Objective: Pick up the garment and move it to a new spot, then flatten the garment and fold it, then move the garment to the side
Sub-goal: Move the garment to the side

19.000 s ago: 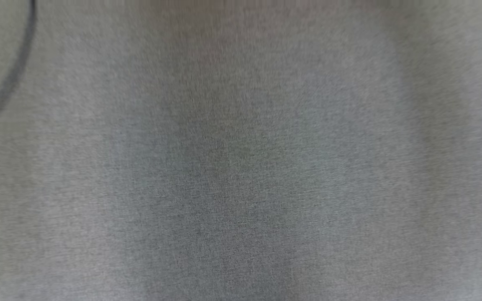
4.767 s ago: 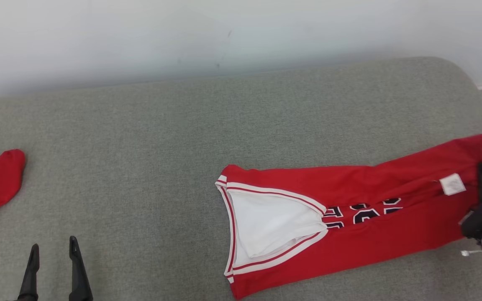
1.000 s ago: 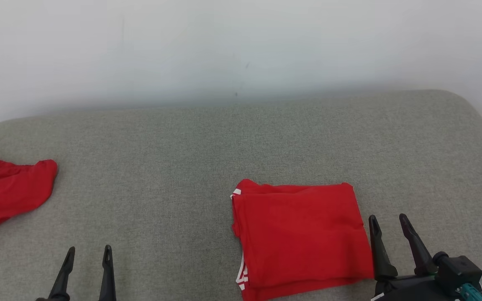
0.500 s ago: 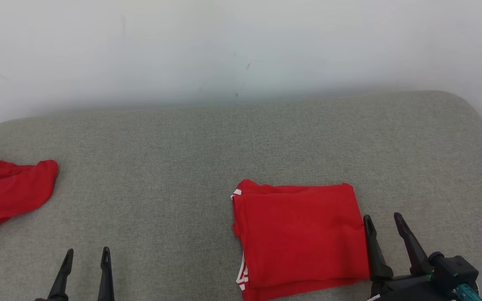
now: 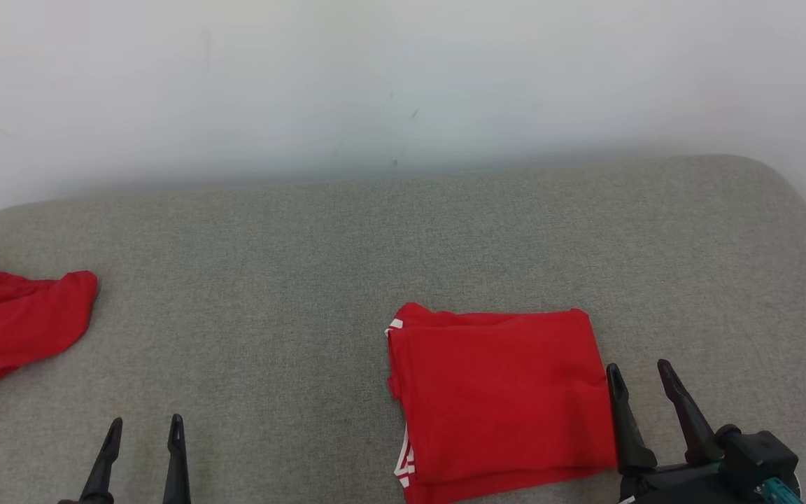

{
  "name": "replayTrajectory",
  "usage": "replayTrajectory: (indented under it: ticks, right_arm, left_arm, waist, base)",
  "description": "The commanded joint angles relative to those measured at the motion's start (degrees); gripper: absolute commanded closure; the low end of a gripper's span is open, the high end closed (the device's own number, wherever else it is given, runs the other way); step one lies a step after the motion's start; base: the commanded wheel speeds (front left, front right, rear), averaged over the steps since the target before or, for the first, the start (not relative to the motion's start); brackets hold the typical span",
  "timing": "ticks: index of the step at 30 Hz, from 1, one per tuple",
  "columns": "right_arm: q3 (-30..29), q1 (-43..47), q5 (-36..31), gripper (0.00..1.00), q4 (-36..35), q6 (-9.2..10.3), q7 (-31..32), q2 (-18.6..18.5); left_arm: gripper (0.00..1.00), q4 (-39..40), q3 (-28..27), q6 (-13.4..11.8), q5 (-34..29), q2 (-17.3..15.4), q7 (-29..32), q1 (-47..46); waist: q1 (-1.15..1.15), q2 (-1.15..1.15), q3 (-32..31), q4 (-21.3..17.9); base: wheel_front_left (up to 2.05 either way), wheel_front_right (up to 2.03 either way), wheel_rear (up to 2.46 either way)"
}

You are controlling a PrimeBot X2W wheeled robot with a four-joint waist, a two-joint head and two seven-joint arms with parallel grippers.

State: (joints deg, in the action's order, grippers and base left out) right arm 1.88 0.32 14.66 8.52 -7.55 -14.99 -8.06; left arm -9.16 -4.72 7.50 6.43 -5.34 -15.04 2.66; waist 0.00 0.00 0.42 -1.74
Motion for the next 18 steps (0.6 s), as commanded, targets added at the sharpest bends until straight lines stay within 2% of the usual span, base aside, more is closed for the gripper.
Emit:
replayTrajectory:
  ticks: [1,12,18]
  right_arm:
    - [0.1,0.6,-0.1,0.0,0.1,0.15,-0.3,0.0]
    - [0.7,-2.4,-0.7,0.0,1.3,0.15,-0.3,-1.5]
    - [1.3,-8.1,-0.7,0.0,8.6,0.15,0.7,-3.6]
  left_arm:
    - [0.0,-0.1,0.0,-0.1,0.3,-0.3,-0.2,0.1]
    - [0.0,-0.1,-0.3,-0.1,0.3,-0.1,-0.2,0.1]
    - [0.0,-0.2,0.0,-0.1,0.0,0.2,-0.2,-0.8]
  waist:
    - [0.0,0.0,0.0,0.0]
    - [0.0,0.0,0.3,-0.1]
    - [0.0,0.0,1.1,0.5]
  base:
    - [0.0,0.0,0.0]
    - [0.0,0.0,0.0]
    - [0.0,0.0,0.0]
